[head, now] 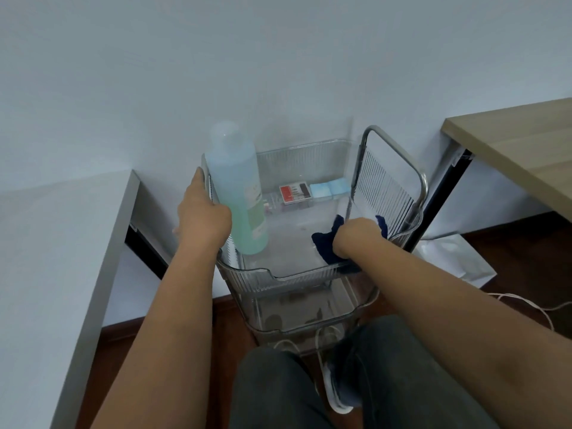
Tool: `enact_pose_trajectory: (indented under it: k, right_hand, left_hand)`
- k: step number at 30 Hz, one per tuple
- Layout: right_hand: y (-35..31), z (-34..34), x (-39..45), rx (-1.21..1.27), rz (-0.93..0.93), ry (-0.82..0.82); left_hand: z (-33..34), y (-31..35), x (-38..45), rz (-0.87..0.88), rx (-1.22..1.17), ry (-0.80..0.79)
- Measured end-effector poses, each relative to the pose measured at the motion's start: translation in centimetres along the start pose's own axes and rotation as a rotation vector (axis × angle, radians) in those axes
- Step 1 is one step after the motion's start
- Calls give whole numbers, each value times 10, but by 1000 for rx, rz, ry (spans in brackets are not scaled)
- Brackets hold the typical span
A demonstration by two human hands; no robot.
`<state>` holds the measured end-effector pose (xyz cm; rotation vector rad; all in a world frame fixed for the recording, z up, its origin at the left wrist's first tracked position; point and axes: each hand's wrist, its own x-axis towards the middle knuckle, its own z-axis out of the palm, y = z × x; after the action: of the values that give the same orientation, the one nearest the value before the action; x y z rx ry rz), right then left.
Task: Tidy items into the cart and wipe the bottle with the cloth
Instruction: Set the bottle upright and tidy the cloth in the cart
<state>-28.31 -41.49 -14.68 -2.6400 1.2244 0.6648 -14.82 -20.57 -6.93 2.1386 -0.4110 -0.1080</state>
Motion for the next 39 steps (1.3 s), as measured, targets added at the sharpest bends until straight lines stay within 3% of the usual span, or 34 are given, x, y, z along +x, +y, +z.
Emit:
enact_pose_trajectory:
  k: [2, 4, 10, 20, 29, 32, 36, 39]
  right_hand:
    - [-6, -7, -11, -143, -58, -16]
    - [-20, -15, -22, -229, -238, 9]
    - [-89, -10, -48, -200, -608, 38]
    - [-11, -27, -27, -279, -441, -54]
    - [-130, 9, -35, -119, -695, 66]
    - [-123, 8, -31, -3, -756, -11]
    - [-82, -14, -39, 259, -840, -313]
    - [-69, -29, -41, 81, -862, -318]
  left_hand:
    - [2, 0, -1, 21, -30, 13]
    - [3, 0, -3, 40, -42, 25]
    - [2, 1, -6, 30, -21, 62]
    - [0, 1, -10, 61, 20, 58]
    - [0, 4, -15, 75, -13, 52]
    - [-1, 5, -16, 60, 17, 58]
    - [2, 5, -15, 48, 50, 77]
    - [1, 4, -13, 50, 131, 94]
